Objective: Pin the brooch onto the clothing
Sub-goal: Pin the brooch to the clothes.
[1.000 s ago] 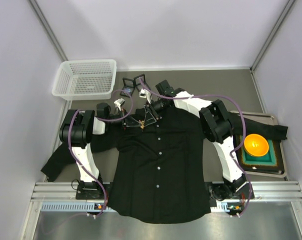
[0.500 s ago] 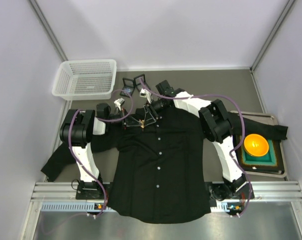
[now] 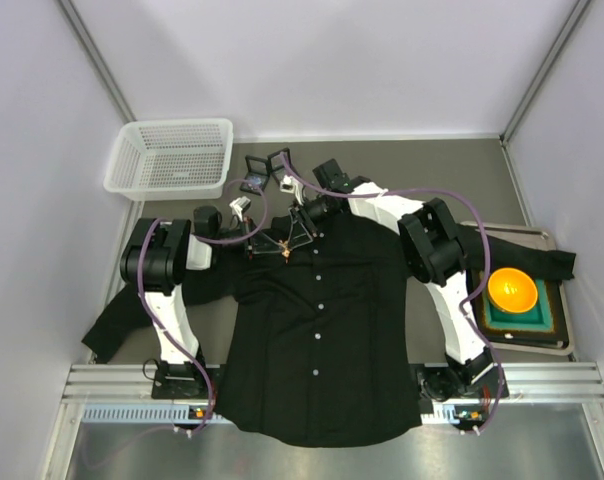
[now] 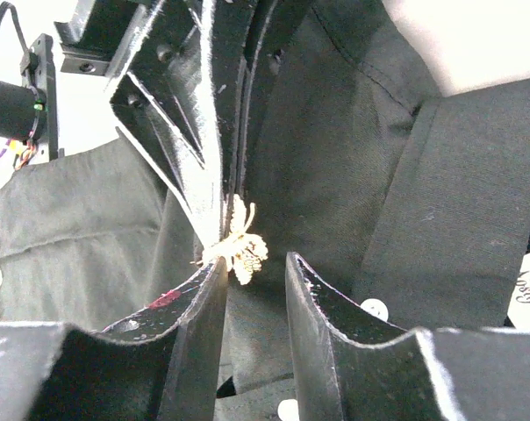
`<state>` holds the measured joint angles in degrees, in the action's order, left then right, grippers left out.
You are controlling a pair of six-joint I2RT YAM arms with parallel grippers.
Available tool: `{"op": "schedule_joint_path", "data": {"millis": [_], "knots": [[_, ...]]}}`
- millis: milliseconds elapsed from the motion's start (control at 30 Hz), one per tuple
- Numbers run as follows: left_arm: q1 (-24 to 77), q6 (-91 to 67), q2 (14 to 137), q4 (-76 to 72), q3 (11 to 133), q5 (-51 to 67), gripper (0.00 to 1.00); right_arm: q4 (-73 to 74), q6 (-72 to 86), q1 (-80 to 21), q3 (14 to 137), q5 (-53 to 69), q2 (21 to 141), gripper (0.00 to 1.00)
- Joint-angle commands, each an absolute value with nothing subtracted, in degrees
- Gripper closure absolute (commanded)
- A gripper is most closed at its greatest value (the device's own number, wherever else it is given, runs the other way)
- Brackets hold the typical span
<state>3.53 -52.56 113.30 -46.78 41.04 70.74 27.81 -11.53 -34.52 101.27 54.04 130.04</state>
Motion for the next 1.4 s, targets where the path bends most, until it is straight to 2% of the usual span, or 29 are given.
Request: {"op": "schedule_joint_path", "data": {"millis": [0,167,267,433,500,667,800,833,867,1067,1167,1200,1233,1300,1367], "knots": [[3.7,-52.8,114.3,-50.9,42.1,72.7,1.0,25.2,-12.9,-34.5,102.4,57.6,130.5,0.68],[3.6,-53.3,114.7,-51.4,42.3,72.7,1.0,25.2,-13.4,-34.6,102.2,58.6,130.7,0.74],[3.6,-54.8,115.0,-53.7,42.0,72.8,1.0,25.1,-13.6,-34.7,101.9,58.5,130.6,0.75],[3.6,-62.0,116.6,-62.9,41.2,73.5,1.0,25.2,-13.8,-34.7,101.5,57.0,131.0,0.62],[3.6,-64.0,117.3,-67.6,40.6,73.7,1.0,25.2,-13.2,-34.5,101.7,58.0,131.4,0.62],[3.6,-68.6,118.9,-73.8,40.0,73.9,1.0,25.0,-12.7,-34.5,101.6,62.3,131.4,0.76],[3.6,-68.1,119.2,-73.1,40.0,73.6,1.0,25.0,-12.9,-34.5,101.5,63.3,131.1,0.85],[3.6,-67.9,119.1,-72.9,40.1,73.5,1.0,25.0,-13.3,-34.5,101.4,63.3,131.0,0.97],[3.6,-67.9,119.2,-72.7,40.1,73.4,1.0,25.0,-13.4,-34.5,101.4,63.2,131.0,1.0],[3.6,-65.4,118.5,-67.8,40.1,72.4,1.0,25.0,-14.0,-34.6,100.8,61.6,130.8,1.0],[3.5,-59.8,116.3,-59.3,40.3,71.5,0.91,25.0,-14.4,-34.7,100.5,59.6,130.7,1.0],[3.5,-55.6,115.4,-56.6,40.3,71.0,0.83,25.0,-14.6,-34.7,100.5,59.1,130.6,1.0],[3.3,-53.1,113.6,-49.9,40.6,70.5,0.8,25.0,-14.6,-34.7,100.4,58.9,130.7,1.0],[3.3,-44.7,111.2,-42.5,41.0,68.7,0.65,24.9,-14.9,-34.9,100.1,58.5,130.7,1.0],[2.7,-35.7,107.8,-30.5,42.4,66.3,0.62,24.9,-15.1,-35.0,99.8,58.4,130.7,1.0]]}}
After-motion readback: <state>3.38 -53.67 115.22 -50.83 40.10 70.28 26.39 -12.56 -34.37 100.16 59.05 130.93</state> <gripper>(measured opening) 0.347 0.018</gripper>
